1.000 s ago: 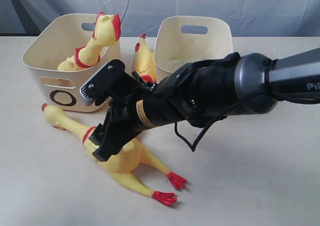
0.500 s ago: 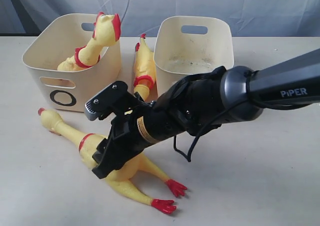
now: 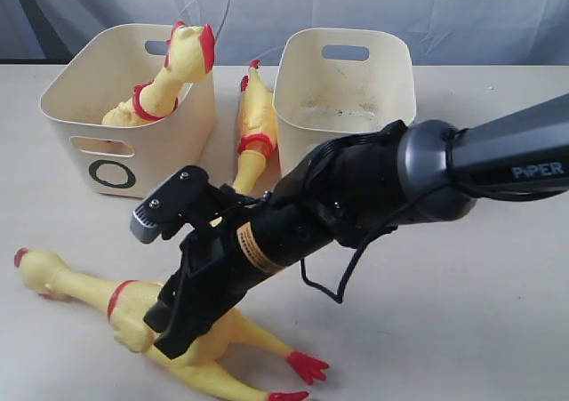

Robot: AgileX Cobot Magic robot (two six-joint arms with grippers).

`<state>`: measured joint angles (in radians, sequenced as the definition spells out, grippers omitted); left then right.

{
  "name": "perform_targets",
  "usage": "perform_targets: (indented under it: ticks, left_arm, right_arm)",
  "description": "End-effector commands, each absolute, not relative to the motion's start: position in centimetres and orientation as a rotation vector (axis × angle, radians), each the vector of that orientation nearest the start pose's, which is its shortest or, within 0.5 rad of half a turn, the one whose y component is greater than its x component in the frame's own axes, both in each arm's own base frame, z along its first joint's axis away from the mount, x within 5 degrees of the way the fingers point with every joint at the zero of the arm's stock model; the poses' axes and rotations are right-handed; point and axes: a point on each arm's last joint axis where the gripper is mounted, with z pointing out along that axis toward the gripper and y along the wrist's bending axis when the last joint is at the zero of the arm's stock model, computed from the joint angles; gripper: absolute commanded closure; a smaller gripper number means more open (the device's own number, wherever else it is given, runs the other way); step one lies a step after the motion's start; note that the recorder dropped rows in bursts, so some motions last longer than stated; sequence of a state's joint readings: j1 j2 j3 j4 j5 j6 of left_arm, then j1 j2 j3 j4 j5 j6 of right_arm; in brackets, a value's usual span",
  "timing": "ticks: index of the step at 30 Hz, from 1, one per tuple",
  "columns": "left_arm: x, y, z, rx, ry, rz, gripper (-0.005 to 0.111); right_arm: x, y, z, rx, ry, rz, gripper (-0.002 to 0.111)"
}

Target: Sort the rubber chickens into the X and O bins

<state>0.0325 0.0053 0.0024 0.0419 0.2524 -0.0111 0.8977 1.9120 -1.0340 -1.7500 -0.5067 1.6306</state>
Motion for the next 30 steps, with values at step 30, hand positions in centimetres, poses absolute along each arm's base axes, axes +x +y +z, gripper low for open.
perform_targets:
  ticks: [30]
  left_arm:
    - [5.5, 0.3, 19.2, -0.012, 1.722, 0.048, 0.107]
  right_arm:
    - [21.9, 20.5, 34.0, -1.130, 2.163, 0.071, 0.109]
